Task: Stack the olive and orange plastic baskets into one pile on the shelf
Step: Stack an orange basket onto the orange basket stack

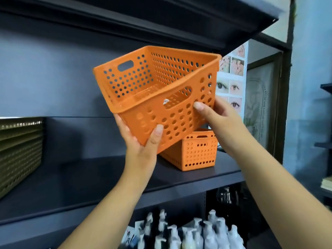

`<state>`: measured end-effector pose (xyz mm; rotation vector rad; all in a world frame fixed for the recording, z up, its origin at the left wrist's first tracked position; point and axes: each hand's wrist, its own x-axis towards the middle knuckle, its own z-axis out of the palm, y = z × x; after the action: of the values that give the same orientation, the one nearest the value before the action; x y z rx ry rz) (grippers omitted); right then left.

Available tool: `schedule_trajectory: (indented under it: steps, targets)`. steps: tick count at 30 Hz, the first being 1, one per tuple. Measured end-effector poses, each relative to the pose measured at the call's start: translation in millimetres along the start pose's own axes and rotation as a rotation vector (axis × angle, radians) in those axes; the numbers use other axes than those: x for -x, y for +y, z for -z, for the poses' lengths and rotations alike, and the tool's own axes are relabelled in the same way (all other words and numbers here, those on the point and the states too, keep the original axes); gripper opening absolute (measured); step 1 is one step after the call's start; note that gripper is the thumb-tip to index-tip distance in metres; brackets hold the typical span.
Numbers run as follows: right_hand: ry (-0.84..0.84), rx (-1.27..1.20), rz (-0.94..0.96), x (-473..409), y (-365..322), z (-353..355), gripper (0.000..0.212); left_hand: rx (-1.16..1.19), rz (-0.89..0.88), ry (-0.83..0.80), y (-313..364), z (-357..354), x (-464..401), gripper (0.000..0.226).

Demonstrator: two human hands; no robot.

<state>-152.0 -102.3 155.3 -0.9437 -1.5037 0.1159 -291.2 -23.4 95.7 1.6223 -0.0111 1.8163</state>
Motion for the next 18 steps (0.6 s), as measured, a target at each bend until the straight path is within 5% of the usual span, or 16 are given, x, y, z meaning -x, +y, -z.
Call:
schedule_trajectory:
  steps: [12,18]
  targets:
    - [0.066,-0.069,0.061,-60.5,97.3,54.3,0.029,-0.344,-0.088,-0.132,-106.9,-32.2,-81.8,0.124]
    - [0.043,-0.049,-0.029,-106.9,143.2,80.1,0.041,-0.512,0.075,-0.198,-142.6,-51.9,-113.9,0.118]
